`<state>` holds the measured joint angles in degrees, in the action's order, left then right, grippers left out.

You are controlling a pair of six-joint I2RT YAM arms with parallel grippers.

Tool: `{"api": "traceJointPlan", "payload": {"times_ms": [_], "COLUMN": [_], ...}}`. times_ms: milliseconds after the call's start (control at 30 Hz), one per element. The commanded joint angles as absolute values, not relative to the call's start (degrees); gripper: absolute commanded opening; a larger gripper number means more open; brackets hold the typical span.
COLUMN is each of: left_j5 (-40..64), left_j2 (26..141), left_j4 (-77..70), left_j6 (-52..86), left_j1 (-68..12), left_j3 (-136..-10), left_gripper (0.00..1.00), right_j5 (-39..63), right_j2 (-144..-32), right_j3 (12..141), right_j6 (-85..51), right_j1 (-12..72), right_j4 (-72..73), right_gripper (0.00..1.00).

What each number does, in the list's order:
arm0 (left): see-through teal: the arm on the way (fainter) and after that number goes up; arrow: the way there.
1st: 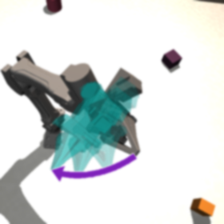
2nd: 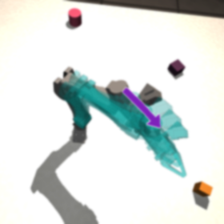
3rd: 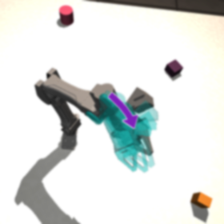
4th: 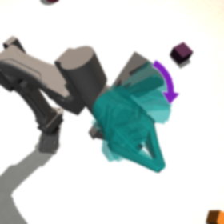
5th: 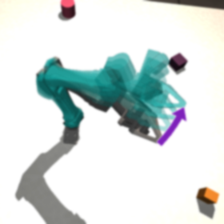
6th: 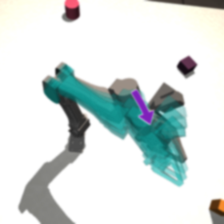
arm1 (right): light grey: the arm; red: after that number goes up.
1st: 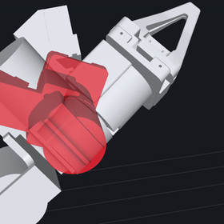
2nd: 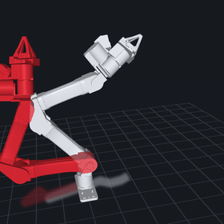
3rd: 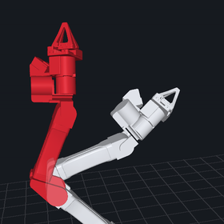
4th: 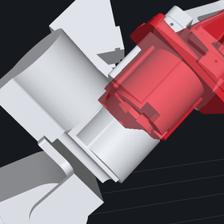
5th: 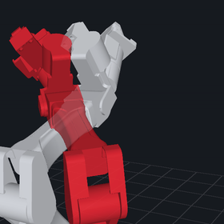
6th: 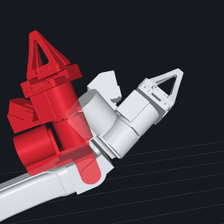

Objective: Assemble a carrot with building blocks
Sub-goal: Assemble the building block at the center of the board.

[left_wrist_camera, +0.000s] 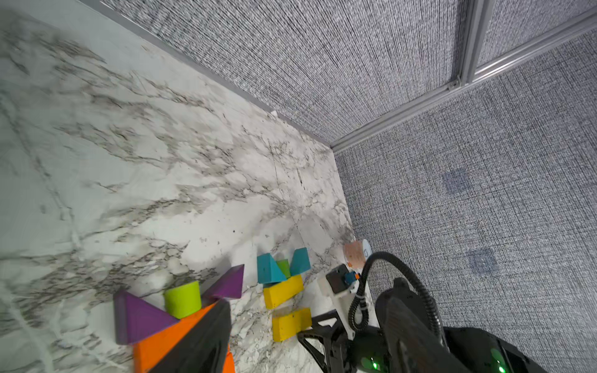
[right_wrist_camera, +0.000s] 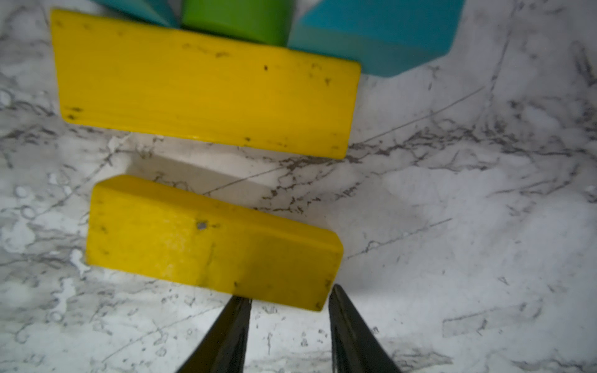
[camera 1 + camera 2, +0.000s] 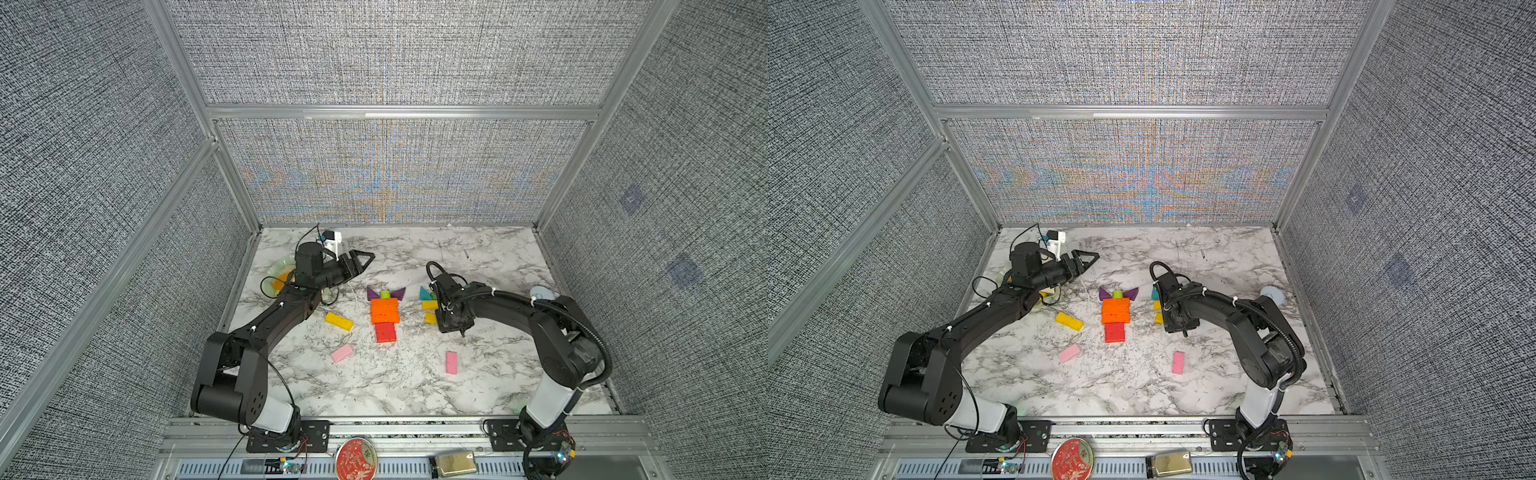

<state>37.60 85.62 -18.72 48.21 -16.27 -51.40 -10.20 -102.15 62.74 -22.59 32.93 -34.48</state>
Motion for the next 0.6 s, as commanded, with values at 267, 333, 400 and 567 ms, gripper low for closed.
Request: {"api": "traceJointPlan", "payload": {"times_ms": [267,333,400,567], "left_j5": [38.4,38.4,38.3,37.9], "left_j2": [84.1,84.1,83.9,83.8], "left_j4": [-20.6,-20.4,-20.3,-19.7], "left_j6": [47.9,47.9,47.8,47.2], "left_j1": [-17.1,-17.1,-17.1,-17.1], "left_j3": [-51.6,-51.6,-51.7,-51.9], "left_gripper": [0.77,0.77,0.77,0.77], "right_j5": [-9.2,-8.7,-8.9,-9.9], "right_j2": [-104.2,-104.7,-105.0,-104.9], "right_j3": [65.8,66.2,66.4,66.4], "right_j6": [-21.6,-21.5,-21.7,-22.7], "right_j1": [33.0,33.1,33.2,34.2], "right_j4": [-35.3,-35.1,-35.2,-35.6], "right_gripper": [0.44,0.44,0.44,0.52]}}
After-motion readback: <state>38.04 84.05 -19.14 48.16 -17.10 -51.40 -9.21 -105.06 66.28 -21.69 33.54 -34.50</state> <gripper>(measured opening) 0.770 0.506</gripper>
